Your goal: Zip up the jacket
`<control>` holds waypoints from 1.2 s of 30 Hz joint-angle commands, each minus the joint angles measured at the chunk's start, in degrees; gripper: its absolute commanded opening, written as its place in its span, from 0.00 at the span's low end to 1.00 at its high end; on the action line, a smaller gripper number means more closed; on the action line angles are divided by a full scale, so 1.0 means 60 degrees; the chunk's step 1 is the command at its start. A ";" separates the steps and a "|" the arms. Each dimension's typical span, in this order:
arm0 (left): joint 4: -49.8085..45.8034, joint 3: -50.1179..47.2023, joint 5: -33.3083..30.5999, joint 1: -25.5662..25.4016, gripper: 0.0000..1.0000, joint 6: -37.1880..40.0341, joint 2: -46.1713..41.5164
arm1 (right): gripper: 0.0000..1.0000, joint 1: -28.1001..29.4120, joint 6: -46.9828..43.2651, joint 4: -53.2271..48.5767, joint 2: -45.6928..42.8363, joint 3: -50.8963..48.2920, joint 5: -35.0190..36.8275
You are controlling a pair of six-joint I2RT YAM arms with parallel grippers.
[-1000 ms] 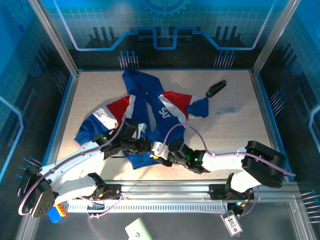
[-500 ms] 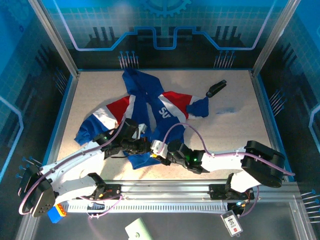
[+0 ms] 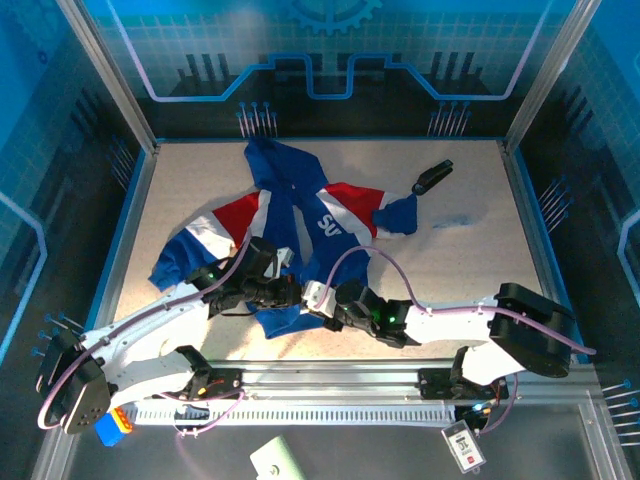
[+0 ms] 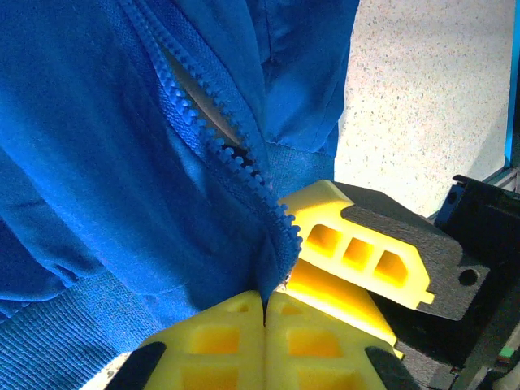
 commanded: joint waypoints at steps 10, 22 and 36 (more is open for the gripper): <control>-0.0171 -0.0194 0.0211 0.0032 0.00 0.0601 -0.0083 | 0.00 0.0030 -0.0463 -0.0992 -0.0677 0.0550 0.0078; -0.0243 -0.0308 0.0144 0.0030 0.00 0.0749 -0.0251 | 0.00 -0.0128 -0.0472 -0.1471 -0.0778 0.0735 -0.0153; -0.0127 -0.0307 0.0202 0.0020 0.00 0.0795 -0.0094 | 0.02 -0.0348 -0.0458 -0.1957 -0.0869 0.0858 -0.1096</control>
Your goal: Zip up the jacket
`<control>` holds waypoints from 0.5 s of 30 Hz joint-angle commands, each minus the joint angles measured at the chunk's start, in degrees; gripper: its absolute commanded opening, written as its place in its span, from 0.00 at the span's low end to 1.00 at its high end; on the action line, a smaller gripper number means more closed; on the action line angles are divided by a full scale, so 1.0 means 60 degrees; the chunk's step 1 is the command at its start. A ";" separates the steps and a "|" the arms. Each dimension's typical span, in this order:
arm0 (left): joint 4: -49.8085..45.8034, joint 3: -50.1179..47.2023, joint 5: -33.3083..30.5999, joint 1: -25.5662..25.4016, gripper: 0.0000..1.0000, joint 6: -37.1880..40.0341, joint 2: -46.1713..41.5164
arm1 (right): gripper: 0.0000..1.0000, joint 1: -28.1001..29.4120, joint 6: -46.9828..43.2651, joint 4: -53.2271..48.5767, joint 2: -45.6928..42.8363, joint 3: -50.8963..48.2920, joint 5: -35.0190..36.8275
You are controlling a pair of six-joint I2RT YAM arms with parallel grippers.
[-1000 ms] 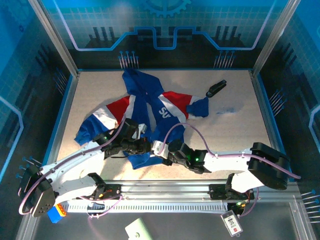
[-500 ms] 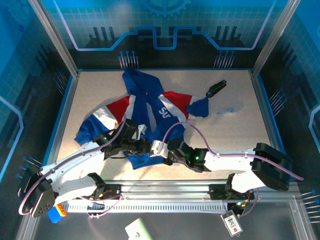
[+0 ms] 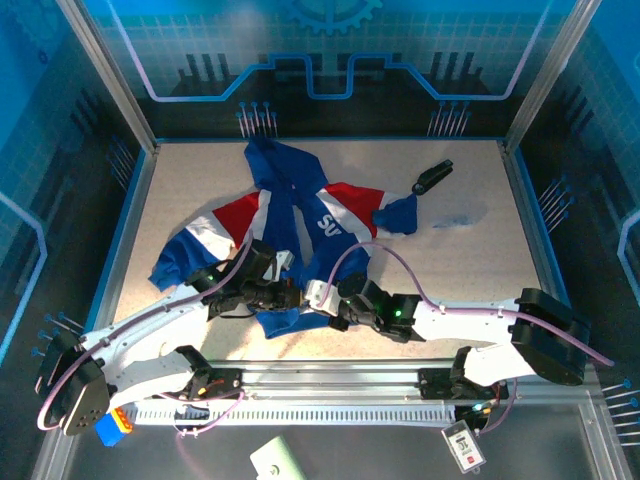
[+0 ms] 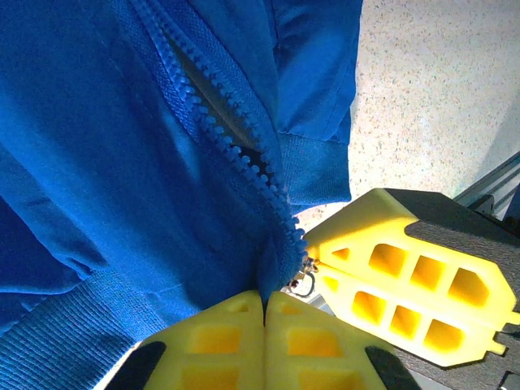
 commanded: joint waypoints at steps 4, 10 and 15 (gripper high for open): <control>-0.0101 -0.0171 0.0265 0.0020 0.00 0.0174 -0.0043 | 0.00 -0.0086 0.0085 -0.0249 0.0061 0.0580 0.0280; -0.0039 -0.0271 0.0332 0.0004 0.00 0.0114 -0.0114 | 0.00 -0.0129 0.0132 -0.0617 0.0184 0.1039 0.1349; -0.0101 -0.0279 0.0393 -0.0003 0.00 0.0160 -0.0181 | 0.00 -0.0195 0.0202 -0.0799 0.0421 0.1304 0.1526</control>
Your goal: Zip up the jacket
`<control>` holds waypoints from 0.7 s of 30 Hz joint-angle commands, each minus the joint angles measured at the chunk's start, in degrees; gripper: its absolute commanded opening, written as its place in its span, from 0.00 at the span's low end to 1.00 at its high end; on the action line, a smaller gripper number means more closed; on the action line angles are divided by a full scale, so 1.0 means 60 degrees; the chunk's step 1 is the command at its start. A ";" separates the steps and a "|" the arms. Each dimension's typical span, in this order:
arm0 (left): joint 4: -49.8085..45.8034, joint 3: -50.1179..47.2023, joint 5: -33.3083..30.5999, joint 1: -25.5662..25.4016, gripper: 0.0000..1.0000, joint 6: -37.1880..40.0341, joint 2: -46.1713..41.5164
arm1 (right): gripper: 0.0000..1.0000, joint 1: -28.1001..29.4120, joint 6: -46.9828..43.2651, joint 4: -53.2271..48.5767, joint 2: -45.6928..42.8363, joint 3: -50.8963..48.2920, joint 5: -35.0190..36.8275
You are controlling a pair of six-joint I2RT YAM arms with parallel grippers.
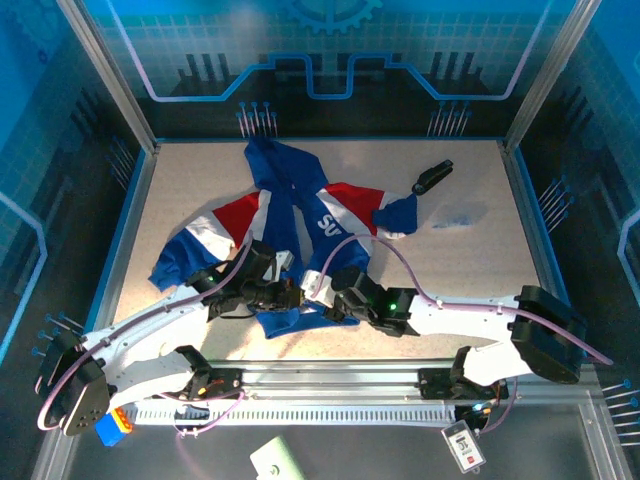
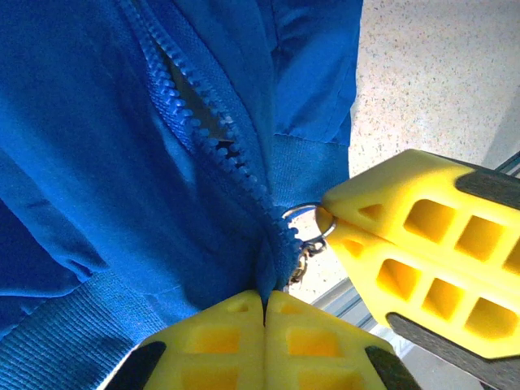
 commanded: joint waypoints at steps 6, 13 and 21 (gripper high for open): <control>-0.0322 -0.0236 0.0349 -0.0136 0.00 0.0181 -0.0179 | 0.00 -0.0197 0.0330 0.0044 0.0345 0.0574 0.0829; -0.0470 -0.0493 0.0103 -0.0248 0.00 0.0109 -0.0414 | 0.00 -0.0199 0.0414 0.0337 0.0480 0.0626 0.1324; -0.0367 -0.0803 0.0161 -0.0355 0.00 0.0108 -0.0526 | 0.00 -0.0270 0.0585 0.0400 0.0657 0.0728 0.1485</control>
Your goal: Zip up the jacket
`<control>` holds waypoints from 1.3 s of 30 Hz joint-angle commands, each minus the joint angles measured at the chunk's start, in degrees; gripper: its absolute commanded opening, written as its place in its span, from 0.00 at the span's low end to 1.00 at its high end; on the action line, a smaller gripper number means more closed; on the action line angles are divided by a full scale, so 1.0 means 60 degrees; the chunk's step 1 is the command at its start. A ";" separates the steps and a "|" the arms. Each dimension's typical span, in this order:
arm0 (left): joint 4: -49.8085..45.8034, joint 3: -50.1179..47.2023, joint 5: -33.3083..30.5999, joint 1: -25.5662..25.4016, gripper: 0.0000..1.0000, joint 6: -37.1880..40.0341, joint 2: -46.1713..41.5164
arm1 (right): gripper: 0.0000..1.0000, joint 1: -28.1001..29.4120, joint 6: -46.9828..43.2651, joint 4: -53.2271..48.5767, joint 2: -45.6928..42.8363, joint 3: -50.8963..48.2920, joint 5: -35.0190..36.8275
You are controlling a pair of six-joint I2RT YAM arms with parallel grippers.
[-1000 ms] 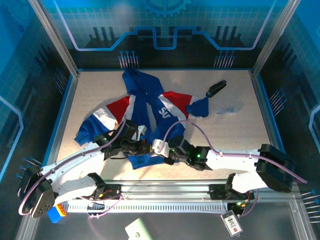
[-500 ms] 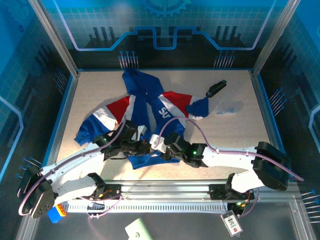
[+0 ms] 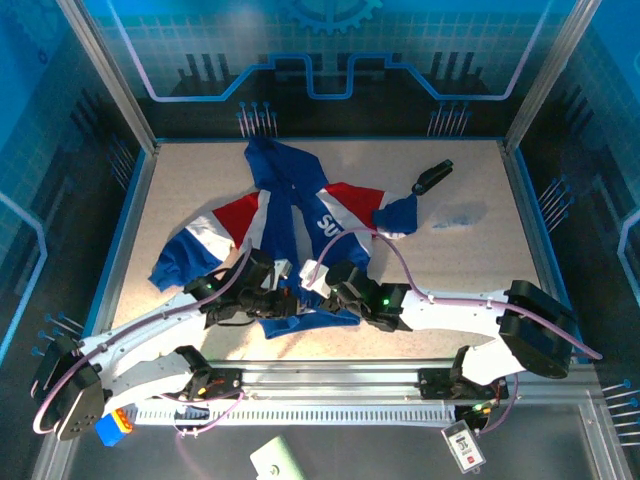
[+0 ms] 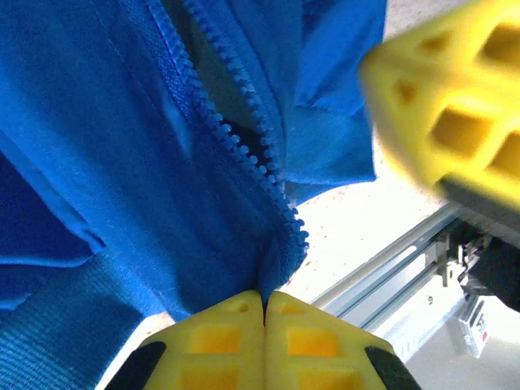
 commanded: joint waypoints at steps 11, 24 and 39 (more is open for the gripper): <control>-0.0605 0.0254 0.0352 -0.0107 0.00 0.0519 -0.0157 | 0.06 -0.0314 -0.0588 0.2567 -0.0961 -0.1739 -0.2888; -0.1788 0.2053 0.0839 0.0011 0.00 0.1640 0.0764 | 0.38 0.0217 -0.0763 0.2909 -0.0449 -0.1907 -0.3027; -0.2160 0.2272 0.0851 0.0259 0.00 0.1949 0.0837 | 0.15 0.0232 -0.0735 0.2703 -0.0542 -0.1925 -0.2654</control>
